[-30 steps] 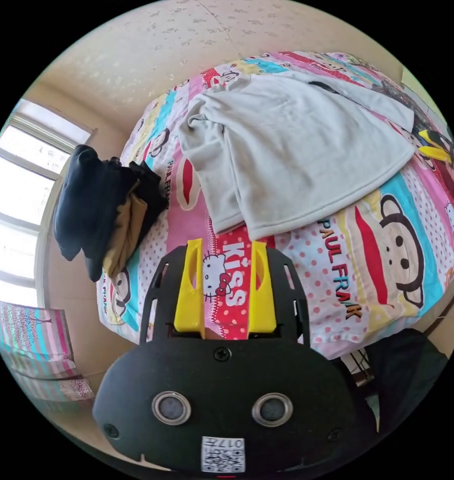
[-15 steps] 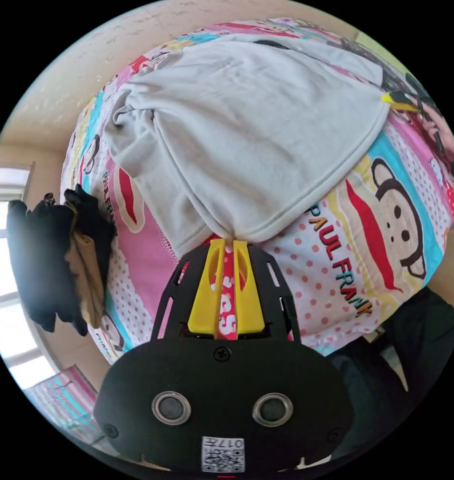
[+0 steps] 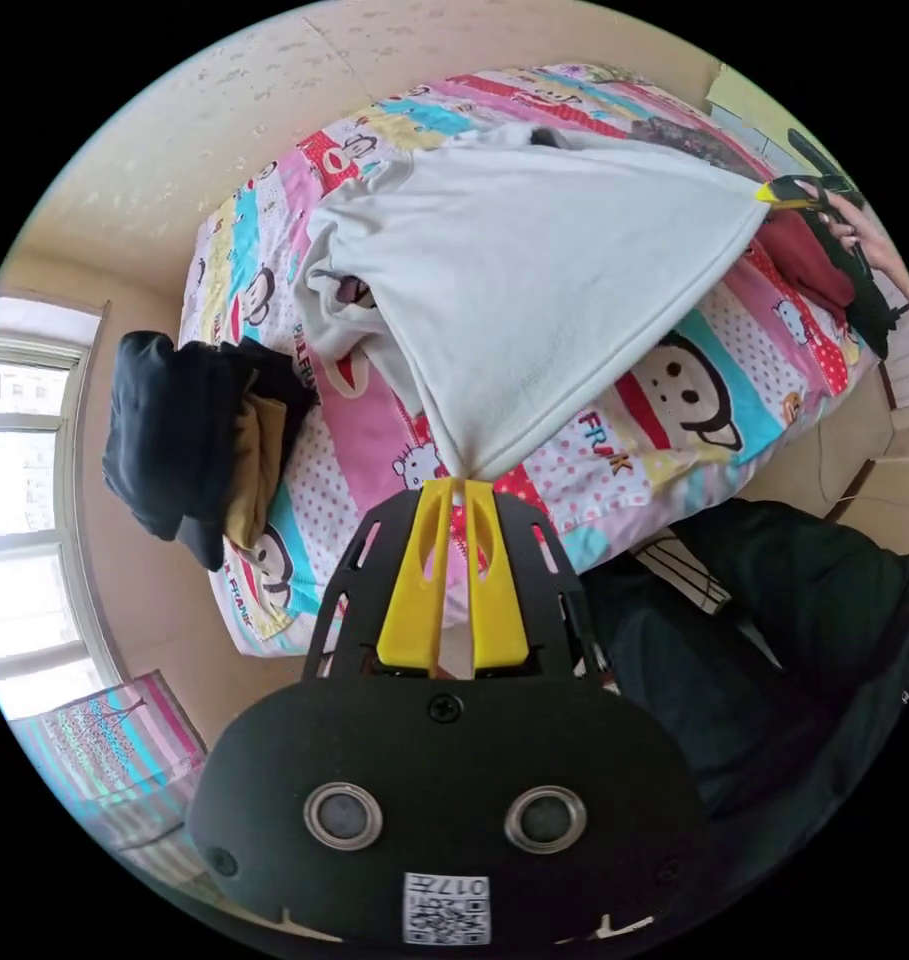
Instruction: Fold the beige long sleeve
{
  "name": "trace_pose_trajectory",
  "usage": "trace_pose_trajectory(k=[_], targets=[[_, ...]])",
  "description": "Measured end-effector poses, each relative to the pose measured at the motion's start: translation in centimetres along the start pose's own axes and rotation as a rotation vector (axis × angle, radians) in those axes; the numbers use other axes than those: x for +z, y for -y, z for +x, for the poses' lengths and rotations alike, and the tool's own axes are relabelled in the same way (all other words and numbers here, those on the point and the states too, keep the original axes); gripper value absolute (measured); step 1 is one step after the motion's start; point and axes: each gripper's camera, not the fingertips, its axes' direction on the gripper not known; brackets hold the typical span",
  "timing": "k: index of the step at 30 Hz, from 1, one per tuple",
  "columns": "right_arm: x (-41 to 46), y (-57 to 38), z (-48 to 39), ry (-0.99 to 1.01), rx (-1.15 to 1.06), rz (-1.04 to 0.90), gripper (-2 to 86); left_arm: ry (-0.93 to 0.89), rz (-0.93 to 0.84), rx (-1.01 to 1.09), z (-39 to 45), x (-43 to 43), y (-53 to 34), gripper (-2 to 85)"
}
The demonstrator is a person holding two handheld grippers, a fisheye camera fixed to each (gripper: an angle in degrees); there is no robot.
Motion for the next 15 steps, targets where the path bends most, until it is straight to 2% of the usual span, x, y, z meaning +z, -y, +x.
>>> trace_pose_trajectory(k=[4, 6, 8, 10, 12, 15], targets=[[5.8, -2.7, 5.6, 0.071, 0.135, -0.011, 3.5, 0.097, -0.100, 0.012, 4.4, 6.9, -0.7, 0.3], [7.1, -5.0, 8.8, 0.349, 0.274, 0.175, 3.7, 0.207, -0.219, 0.004, 5.2, 9.2, -0.6, -0.3], [7.4, -6.3, 9.8, 0.532, 0.296, 0.290, 4.0, 0.268, -0.365, -0.032, 5.0, 10.3, -1.8, -0.5], [7.2, -6.7, 9.5, 0.535, 0.257, 0.290, 4.5, 0.168, -0.339, -0.072, 4.3, 8.8, -3.7, -0.5], [6.3, -6.9, 8.8, 0.452, 0.232, 0.248, 5.8, 0.078, -0.338, -0.140, 2.6, 7.6, -5.5, -0.5], [3.7, -7.5, 8.6, 0.412, 0.204, 0.278, 8.2, -0.039, -0.190, -0.235, -1.3, 3.9, -6.8, -0.5]])
